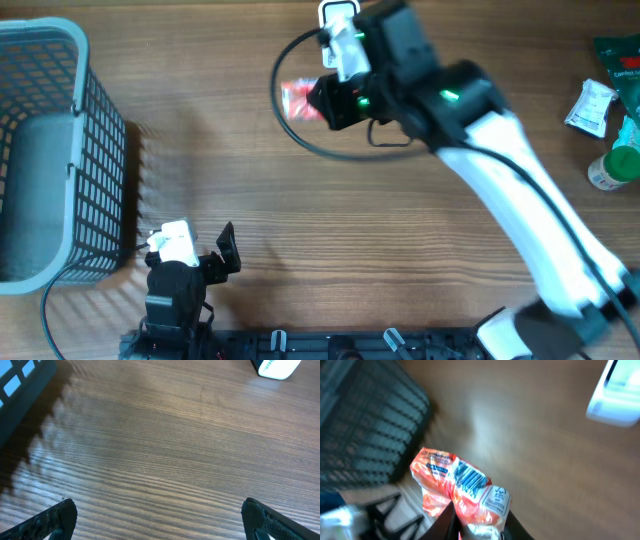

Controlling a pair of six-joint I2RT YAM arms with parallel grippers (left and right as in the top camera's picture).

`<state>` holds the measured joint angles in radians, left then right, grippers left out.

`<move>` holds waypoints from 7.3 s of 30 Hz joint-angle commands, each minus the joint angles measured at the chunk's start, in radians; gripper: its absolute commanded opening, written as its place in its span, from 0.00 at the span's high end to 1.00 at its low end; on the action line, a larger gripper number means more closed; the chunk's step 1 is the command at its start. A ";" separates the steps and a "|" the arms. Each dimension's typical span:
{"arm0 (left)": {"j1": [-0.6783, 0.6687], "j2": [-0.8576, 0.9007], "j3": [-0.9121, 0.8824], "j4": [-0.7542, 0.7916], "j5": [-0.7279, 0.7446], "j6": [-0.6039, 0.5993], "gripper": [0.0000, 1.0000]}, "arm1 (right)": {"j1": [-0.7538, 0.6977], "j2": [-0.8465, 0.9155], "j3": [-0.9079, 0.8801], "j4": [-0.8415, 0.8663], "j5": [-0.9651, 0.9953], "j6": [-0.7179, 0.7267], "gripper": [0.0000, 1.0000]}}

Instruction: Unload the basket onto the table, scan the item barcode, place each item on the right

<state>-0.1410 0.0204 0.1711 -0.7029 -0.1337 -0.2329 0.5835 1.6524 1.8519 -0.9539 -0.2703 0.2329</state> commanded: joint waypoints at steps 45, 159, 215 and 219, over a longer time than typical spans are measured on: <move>0.006 -0.004 -0.006 0.002 -0.010 0.016 0.00 | -0.376 0.846 0.003 1.220 -0.624 1.838 0.96; 0.006 -0.004 -0.006 0.002 -0.010 0.016 0.00 | -0.606 -1.650 -1.847 0.960 0.261 -0.224 0.00; 0.048 -0.017 -0.165 0.640 0.002 0.182 0.00 | -0.606 -1.649 -1.847 0.961 0.262 -0.232 0.00; 0.048 -0.017 -0.165 0.639 0.026 0.230 0.00 | -0.606 -1.649 -1.847 0.961 0.262 -0.232 0.00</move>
<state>-0.1013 0.0128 0.0158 -0.0639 -0.1402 -0.0475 -0.0277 0.0147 0.0063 0.0048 0.0006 0.0196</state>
